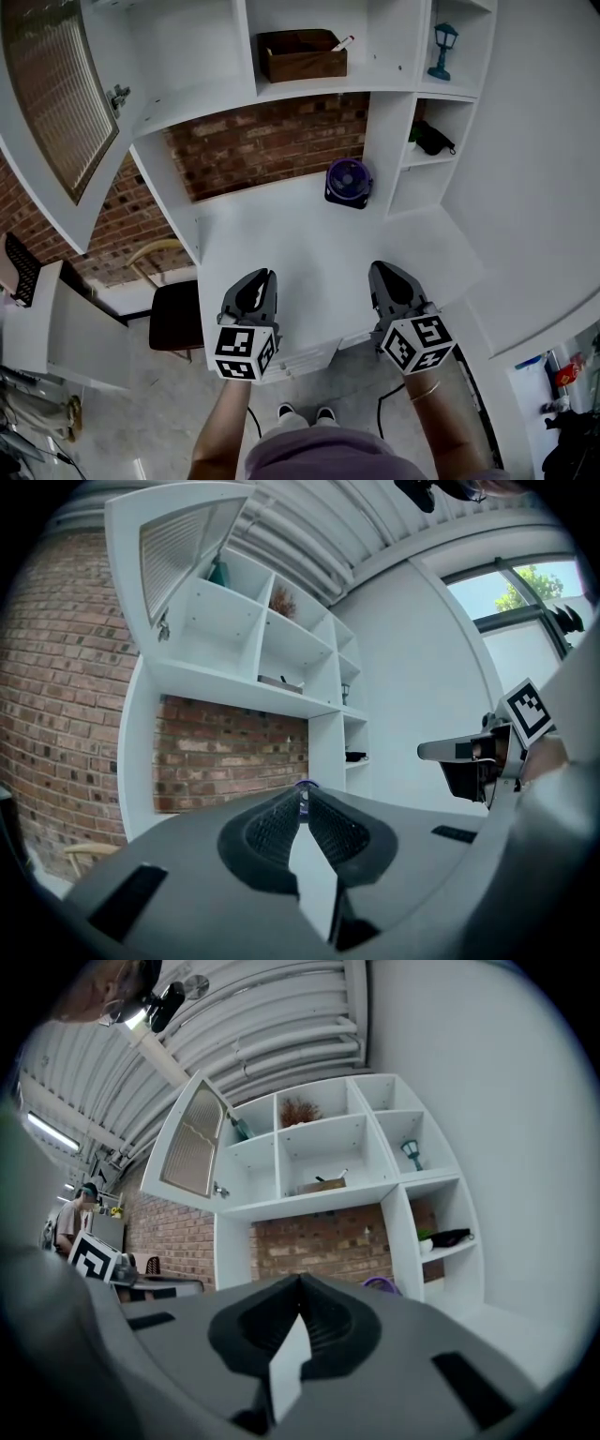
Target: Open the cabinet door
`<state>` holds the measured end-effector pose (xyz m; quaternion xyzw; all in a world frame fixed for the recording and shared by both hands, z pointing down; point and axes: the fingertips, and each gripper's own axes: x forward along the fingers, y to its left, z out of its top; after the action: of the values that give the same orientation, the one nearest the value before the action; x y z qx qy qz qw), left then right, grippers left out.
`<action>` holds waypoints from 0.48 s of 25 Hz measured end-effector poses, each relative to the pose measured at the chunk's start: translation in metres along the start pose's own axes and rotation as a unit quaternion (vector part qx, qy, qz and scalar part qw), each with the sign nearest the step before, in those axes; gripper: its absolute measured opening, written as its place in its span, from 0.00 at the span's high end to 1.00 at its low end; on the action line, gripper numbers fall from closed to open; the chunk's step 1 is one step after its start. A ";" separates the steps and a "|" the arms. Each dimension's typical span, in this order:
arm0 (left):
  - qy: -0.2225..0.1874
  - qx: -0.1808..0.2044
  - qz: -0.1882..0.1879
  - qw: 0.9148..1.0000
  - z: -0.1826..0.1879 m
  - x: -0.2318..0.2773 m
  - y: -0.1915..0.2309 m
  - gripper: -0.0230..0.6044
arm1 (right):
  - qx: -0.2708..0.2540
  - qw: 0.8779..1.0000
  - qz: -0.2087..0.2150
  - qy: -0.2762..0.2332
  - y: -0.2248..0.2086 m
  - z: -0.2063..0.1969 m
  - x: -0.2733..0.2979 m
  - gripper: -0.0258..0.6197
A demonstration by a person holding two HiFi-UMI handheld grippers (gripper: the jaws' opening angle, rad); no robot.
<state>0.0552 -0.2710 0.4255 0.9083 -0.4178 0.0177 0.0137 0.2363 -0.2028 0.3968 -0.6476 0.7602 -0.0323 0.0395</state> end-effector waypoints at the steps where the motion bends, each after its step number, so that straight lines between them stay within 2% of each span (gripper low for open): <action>1: 0.003 -0.002 0.000 1.000 -0.004 -0.001 0.000 0.92 | 0.001 1.000 -0.001 0.003 0.000 -0.003 -0.001 0.96; 12: 0.017 -0.017 -0.001 1.000 -0.022 -0.012 0.001 0.92 | -0.008 1.000 -0.008 0.024 0.007 -0.021 -0.007 0.96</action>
<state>0.0459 -0.2617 0.4473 0.9079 -0.4168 0.0259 0.0364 0.2284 -0.1953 0.4174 -0.6531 0.7559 -0.0421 0.0160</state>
